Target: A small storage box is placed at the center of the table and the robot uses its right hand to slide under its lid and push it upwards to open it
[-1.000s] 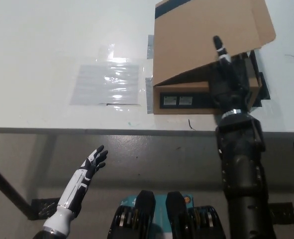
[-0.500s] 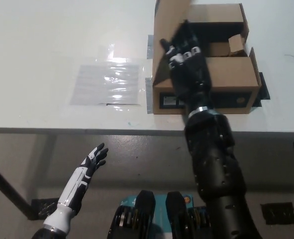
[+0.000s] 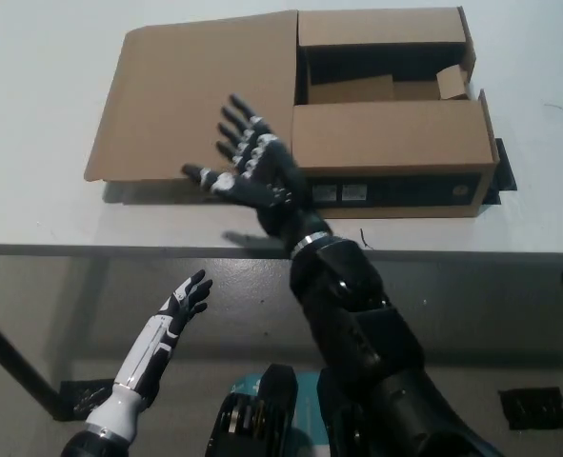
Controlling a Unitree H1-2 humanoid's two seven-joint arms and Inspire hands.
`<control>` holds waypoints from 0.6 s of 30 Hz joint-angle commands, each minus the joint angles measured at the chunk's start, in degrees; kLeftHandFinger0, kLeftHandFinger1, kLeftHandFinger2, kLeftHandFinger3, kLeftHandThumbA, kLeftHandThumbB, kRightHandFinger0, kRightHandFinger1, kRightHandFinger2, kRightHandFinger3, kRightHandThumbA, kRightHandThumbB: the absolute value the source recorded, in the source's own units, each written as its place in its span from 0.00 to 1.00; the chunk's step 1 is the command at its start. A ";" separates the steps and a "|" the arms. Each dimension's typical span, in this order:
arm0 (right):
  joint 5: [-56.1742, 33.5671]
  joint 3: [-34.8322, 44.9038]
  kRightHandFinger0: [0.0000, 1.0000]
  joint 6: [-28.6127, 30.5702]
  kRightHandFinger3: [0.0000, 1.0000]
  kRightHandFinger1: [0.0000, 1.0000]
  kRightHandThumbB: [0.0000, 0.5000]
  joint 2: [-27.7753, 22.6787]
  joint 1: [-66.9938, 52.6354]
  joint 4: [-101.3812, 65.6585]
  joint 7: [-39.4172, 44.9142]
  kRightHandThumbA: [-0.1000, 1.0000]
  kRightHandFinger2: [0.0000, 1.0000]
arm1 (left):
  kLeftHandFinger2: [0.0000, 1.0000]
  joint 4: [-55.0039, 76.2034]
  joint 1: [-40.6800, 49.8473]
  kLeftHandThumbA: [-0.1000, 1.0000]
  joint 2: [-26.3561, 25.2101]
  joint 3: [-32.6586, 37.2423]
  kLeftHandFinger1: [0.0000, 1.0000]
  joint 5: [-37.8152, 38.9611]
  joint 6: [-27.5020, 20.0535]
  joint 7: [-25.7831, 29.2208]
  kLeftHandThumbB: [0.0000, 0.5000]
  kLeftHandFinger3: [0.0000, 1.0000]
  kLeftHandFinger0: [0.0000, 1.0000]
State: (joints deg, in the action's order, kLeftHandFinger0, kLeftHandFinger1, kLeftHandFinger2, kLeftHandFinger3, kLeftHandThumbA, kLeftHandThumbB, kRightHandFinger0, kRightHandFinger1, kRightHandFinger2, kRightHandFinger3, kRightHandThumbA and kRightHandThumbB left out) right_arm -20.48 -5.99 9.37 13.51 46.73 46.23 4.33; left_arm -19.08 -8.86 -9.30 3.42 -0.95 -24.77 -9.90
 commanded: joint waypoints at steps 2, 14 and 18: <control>6.59 -1.90 1.00 3.11 1.00 1.00 0.55 -0.91 4.33 6.14 1.64 1.00 1.00 | 1.00 1.73 -1.38 1.00 -0.77 0.33 1.00 0.71 -1.09 -1.19 1.00 1.00 1.00; 8.72 -0.77 1.00 0.21 1.00 1.00 0.77 -1.96 3.85 -5.46 1.52 1.00 1.00 | 1.00 1.20 -1.99 1.00 -0.81 0.28 1.00 0.85 -0.86 -1.88 1.00 1.00 1.00; 7.11 -0.96 1.00 -3.73 1.00 1.00 0.69 -1.96 3.04 -20.18 3.09 1.00 1.00 | 1.00 1.35 -1.86 1.00 -0.90 0.18 1.00 0.67 -0.98 -1.84 1.00 1.00 1.00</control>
State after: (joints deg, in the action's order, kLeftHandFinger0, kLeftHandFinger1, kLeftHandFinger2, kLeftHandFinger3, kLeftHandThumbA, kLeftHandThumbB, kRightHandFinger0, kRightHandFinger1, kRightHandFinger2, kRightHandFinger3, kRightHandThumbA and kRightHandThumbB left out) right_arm -14.22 -6.99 9.85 11.80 48.63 42.23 6.37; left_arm -19.12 -9.66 -9.29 3.50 -0.95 -24.71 -10.97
